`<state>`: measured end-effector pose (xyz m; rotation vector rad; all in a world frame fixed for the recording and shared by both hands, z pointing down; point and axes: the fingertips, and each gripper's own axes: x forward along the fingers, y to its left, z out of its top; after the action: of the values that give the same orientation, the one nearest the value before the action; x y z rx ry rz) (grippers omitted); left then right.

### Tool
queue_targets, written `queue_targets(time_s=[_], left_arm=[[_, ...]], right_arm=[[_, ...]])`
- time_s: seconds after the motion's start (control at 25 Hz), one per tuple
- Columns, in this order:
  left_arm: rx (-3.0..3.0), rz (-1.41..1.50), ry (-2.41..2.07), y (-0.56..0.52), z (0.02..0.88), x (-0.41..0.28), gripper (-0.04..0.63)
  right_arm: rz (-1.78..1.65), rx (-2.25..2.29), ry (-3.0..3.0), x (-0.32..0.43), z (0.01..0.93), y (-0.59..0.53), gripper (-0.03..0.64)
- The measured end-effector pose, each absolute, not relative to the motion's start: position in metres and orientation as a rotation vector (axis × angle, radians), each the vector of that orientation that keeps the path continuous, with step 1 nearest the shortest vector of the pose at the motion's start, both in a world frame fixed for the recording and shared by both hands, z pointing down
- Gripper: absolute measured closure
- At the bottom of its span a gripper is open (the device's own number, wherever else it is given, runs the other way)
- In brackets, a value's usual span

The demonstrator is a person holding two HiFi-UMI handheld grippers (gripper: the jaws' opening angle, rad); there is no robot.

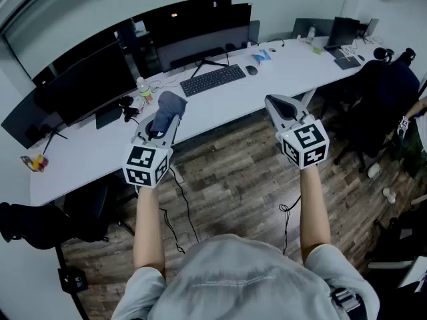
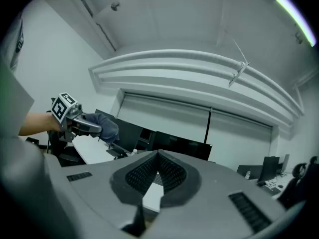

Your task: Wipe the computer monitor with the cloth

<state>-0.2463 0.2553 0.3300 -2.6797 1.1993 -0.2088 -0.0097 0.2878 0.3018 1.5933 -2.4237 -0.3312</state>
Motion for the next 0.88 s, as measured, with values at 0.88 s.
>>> queue_targets(time_s=[0.88], left_arm=[[-2.669,-0.255,1.331,0.257,0.347,-0.194,0.514]], right_arm=[[-0.212,1.423,-2.566,0.05,0.317,0.282,0.617]])
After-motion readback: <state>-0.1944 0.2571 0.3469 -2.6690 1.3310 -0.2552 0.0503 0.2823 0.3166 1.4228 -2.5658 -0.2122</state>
